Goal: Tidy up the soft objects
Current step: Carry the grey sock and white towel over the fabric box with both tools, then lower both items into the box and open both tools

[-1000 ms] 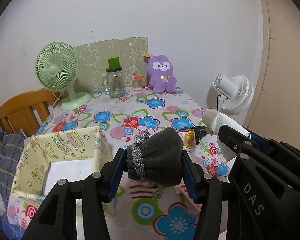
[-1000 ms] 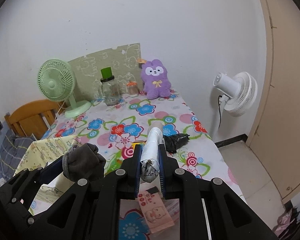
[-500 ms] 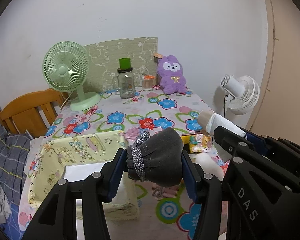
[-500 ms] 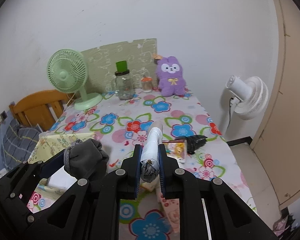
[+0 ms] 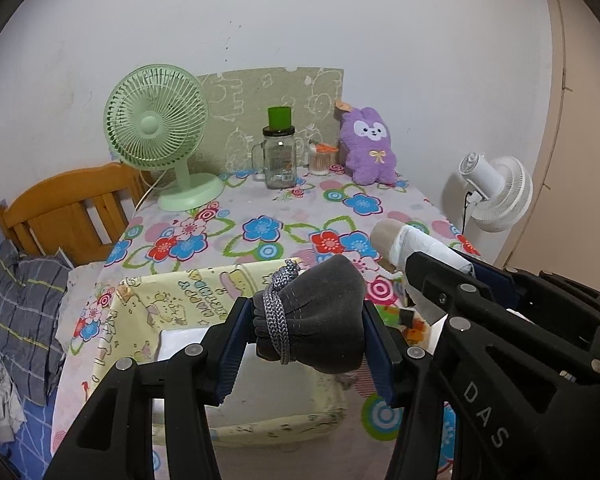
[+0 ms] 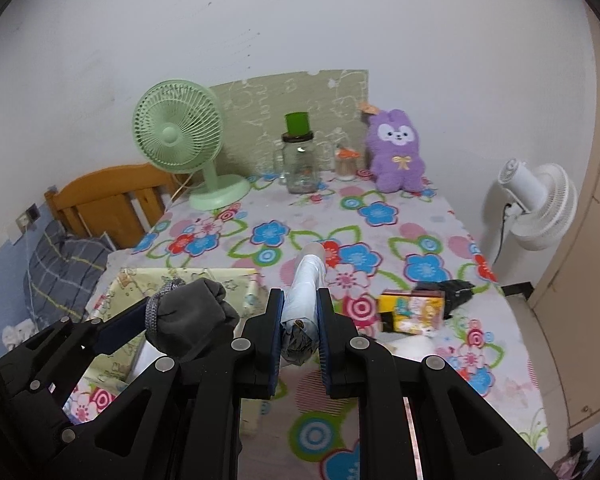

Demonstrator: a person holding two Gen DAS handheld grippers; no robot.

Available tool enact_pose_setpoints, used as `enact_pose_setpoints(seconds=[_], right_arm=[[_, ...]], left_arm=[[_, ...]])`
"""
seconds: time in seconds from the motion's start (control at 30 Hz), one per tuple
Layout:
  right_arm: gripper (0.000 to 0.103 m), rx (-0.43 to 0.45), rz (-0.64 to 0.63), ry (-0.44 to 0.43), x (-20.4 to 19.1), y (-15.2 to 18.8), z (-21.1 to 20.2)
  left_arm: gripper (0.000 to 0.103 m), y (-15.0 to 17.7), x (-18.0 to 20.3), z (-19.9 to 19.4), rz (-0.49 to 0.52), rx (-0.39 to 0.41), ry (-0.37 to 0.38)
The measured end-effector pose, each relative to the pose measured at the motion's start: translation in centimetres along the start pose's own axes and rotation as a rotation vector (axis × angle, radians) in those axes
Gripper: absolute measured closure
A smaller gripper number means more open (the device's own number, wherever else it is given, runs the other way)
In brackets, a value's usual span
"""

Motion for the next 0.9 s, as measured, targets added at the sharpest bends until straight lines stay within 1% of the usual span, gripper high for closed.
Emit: enact_pose_setpoints(seconds=[0.37, 0.67, 0.9], right_arm=[[0.085, -0.050, -0.042, -0.050, -3.7, 0.4, 2.8], [0.085, -0.124, -0.060, -0.083, -6.1, 1.8, 5.8], [0.085, -0.166, -0.079, -0.083, -7.5, 2.9, 8.0]], left_arm=[[0.047, 1.1, -3.9, 1.4, -0.039, -0.034, -0.029], [0.047, 3.0, -6.4, 3.0, -0.066, -0.102, -0.042], [0.047, 4.5, -7.9, 4.7, -0.097, -0.150, -0.042]])
Point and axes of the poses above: each gripper's, at about its wrist camera, not at the fingertips, and z roughly the way its jaws point, x to its right, y to its underside, the point moved 2 cm from there along z, roughly the way its jaws point, and after that the axes turned 14 degrees about z, right-handed, at the moved point
